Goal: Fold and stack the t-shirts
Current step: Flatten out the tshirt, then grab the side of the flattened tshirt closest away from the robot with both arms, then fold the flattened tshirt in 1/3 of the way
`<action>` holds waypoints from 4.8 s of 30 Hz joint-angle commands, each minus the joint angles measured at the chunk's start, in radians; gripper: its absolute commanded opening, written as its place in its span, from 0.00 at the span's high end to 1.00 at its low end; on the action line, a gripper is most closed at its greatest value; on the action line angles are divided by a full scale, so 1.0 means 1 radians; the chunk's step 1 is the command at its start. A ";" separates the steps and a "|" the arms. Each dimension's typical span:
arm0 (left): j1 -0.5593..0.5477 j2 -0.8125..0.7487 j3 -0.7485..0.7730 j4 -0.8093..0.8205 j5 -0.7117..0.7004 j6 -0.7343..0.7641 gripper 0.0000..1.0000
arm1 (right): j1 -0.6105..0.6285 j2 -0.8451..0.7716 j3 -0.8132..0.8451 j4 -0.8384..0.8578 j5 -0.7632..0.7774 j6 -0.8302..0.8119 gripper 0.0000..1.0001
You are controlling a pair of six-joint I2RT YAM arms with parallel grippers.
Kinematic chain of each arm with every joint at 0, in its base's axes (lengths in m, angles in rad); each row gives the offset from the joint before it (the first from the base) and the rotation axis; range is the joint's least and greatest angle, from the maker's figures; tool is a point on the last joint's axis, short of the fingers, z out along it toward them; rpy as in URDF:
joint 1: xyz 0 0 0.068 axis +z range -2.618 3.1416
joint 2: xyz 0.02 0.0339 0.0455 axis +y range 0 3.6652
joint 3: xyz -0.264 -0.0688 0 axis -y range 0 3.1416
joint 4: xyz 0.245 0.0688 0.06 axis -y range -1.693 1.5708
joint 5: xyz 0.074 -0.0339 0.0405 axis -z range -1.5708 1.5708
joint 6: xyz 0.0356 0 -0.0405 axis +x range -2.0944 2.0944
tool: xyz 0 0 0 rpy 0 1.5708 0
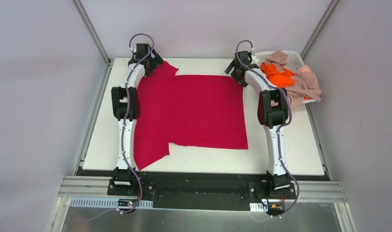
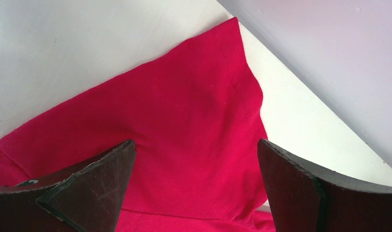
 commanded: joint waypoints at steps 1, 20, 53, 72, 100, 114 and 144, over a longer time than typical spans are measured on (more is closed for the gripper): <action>0.013 0.030 0.006 -0.073 -0.029 -0.019 0.01 | -0.022 0.033 0.115 -0.013 -0.020 -0.085 0.01; 0.012 -0.843 -0.564 -0.254 -0.097 0.101 0.01 | 0.143 -0.570 -0.314 -0.116 -0.048 -0.191 0.00; -0.278 -1.792 -1.896 -0.673 -0.254 -0.636 0.41 | 0.237 -1.227 -1.152 -0.212 0.094 0.090 0.01; -0.278 -1.704 -1.933 -0.566 -0.268 -0.633 0.79 | 0.233 -1.283 -1.179 -0.227 0.089 0.110 0.01; -0.279 -1.825 -1.865 -0.511 -0.240 -0.525 1.00 | 0.236 -1.214 -1.514 -0.045 -0.063 0.289 0.67; -0.277 -1.695 -1.620 -0.386 -0.250 -0.406 1.00 | 0.235 -1.201 -1.342 -0.136 -0.065 0.204 1.00; -0.059 -1.049 -0.988 -0.258 -0.183 -0.178 1.00 | 0.062 -0.781 -0.755 -0.259 -0.084 0.049 1.00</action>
